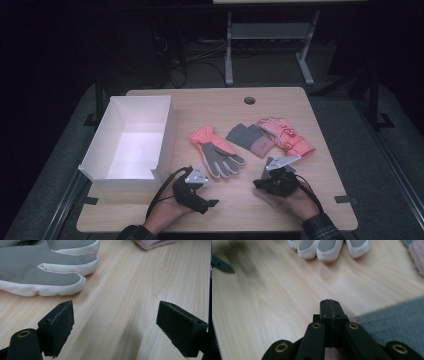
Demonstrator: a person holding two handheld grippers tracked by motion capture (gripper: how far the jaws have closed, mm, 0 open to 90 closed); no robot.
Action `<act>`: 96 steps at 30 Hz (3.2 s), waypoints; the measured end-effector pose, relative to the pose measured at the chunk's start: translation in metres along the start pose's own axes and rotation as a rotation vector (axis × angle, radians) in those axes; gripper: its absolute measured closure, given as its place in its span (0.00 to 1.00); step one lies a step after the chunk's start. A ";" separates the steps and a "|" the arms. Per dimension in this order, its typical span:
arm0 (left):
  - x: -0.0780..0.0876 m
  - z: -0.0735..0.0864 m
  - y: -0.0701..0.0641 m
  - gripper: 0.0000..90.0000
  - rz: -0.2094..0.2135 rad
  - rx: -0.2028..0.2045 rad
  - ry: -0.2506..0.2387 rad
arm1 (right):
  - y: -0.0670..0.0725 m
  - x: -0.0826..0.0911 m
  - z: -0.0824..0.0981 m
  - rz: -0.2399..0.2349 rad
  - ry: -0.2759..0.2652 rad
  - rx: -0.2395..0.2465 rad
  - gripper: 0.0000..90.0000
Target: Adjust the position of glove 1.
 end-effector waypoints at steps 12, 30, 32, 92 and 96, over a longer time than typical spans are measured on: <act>-0.001 -0.001 -0.001 0.16 0.007 0.019 -0.009 | -0.014 0.040 0.041 0.043 0.004 -0.050 1.00; -0.003 -0.001 -0.003 0.16 0.015 0.010 -0.001 | -0.053 0.073 0.036 0.149 -0.090 -0.095 1.00; -0.002 -0.001 -0.003 0.16 0.016 0.004 0.006 | -0.061 0.075 0.033 0.161 -0.101 -0.108 1.00; 0.000 0.003 -0.002 0.16 0.017 0.016 0.008 | 0.009 0.017 -0.001 0.017 -0.055 0.083 0.84; -0.001 0.003 -0.003 0.16 0.019 0.007 0.016 | -0.001 0.017 -0.002 0.031 -0.048 0.076 0.77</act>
Point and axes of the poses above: each handheld gripper's, and its own axes: x roughly backward along the jaws, z roughly out of its underside, y roughly to its left, the point moved 7 cm from there along -x, roughly forward along the jaws, and after that the axes turned 8 degrees about -x, right-handed, at the moved point
